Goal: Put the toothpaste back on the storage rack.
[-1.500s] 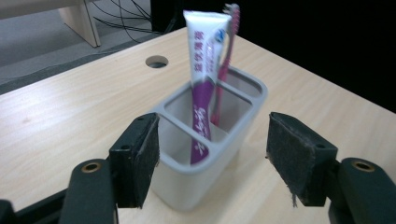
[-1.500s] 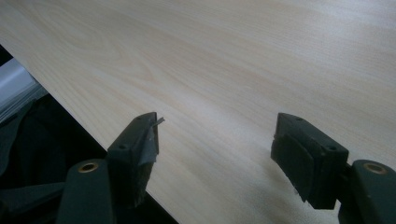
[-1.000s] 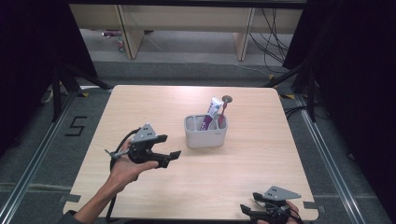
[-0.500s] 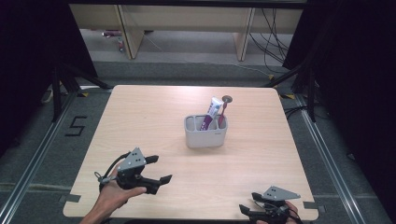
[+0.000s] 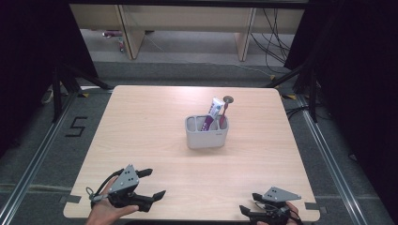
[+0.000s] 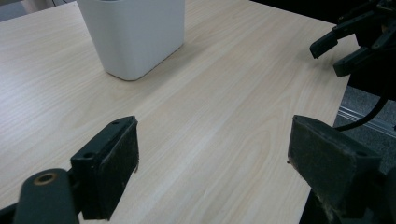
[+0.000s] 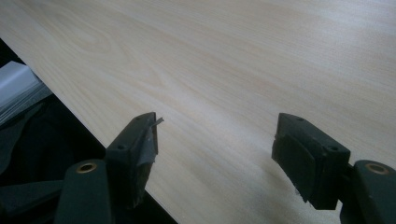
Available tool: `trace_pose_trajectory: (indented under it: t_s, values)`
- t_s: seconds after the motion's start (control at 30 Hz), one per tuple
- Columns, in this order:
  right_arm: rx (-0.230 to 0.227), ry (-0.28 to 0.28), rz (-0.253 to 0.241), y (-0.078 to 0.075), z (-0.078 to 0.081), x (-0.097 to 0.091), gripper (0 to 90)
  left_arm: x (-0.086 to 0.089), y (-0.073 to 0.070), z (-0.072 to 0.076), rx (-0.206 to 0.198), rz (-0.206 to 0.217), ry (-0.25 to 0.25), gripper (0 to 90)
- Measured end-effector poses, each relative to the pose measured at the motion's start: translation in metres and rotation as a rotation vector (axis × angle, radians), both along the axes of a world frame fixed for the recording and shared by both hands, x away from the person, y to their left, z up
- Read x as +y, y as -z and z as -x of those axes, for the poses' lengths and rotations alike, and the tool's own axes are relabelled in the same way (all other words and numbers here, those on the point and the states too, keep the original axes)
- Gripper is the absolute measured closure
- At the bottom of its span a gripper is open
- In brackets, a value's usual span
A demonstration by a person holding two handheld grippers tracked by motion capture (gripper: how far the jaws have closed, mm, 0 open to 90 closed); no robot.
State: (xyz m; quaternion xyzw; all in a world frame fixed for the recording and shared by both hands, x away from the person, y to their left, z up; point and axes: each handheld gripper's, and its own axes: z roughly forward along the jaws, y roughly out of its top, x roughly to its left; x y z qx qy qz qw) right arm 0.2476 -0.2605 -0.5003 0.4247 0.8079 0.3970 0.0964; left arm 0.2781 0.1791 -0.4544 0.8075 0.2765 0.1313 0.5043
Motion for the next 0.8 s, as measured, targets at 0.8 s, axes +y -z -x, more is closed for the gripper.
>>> trace_pose_trajectory:
  t_s: [0.8]
  values:
    - [-0.001, -0.014, -0.018, -0.001, 0.001, 0.004, 30.9, 0.003, 0.034, 0.042, 0.035, -0.107, 0.02, 15.0]
